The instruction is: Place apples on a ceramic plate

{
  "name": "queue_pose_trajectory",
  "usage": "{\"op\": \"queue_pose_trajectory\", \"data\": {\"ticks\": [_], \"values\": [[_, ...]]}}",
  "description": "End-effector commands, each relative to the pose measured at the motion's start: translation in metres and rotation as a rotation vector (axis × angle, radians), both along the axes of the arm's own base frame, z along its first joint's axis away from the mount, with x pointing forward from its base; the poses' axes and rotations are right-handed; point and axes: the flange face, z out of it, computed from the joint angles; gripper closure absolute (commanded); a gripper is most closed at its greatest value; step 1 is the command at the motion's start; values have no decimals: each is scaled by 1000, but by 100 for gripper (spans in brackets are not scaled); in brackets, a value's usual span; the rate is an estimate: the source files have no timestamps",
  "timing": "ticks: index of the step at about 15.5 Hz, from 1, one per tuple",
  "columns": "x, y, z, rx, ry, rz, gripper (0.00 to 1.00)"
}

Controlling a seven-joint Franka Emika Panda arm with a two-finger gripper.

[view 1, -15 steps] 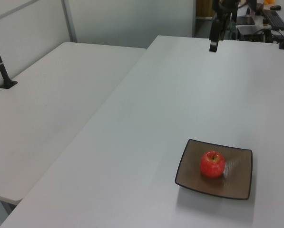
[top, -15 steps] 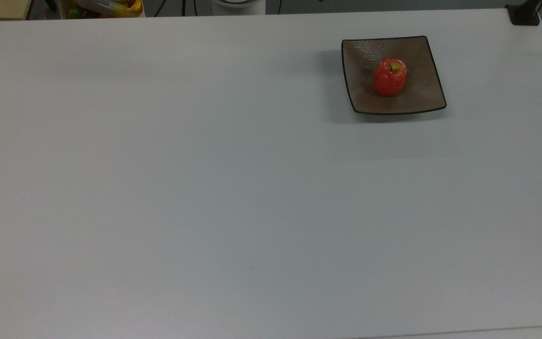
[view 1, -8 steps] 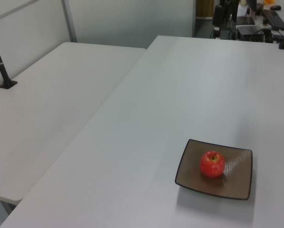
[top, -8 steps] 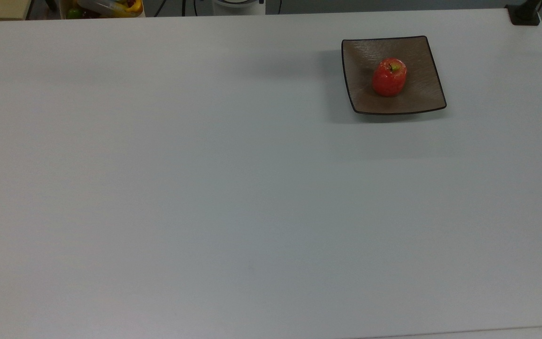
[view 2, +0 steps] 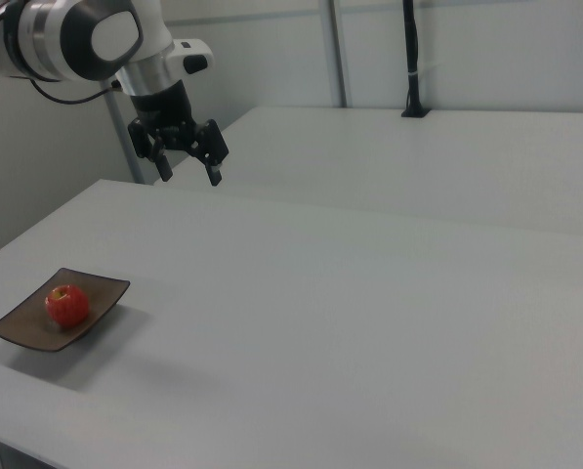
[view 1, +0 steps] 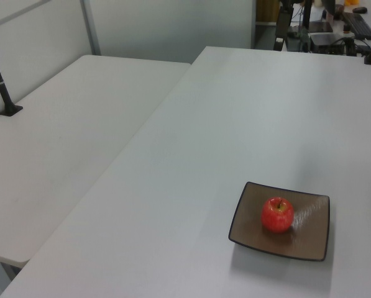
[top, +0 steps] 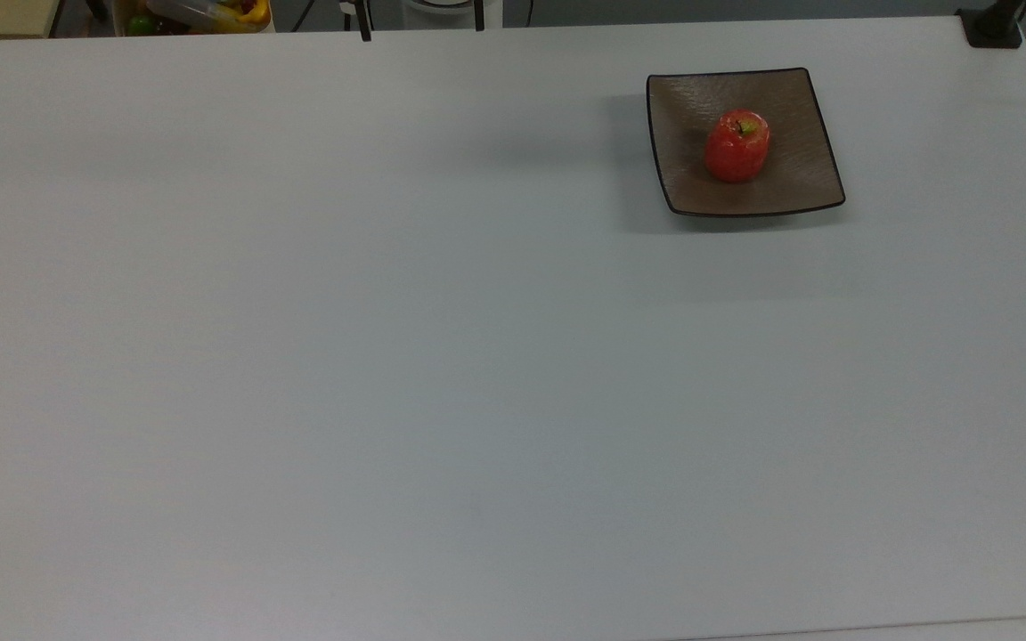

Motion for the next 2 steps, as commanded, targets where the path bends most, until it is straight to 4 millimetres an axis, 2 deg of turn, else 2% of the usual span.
{"op": "queue_pose_trajectory", "data": {"ticks": [1,2], "values": [[-2,-2,2,19,-14,20,0],[-1,-2,3,19,-19,22,0]]}}
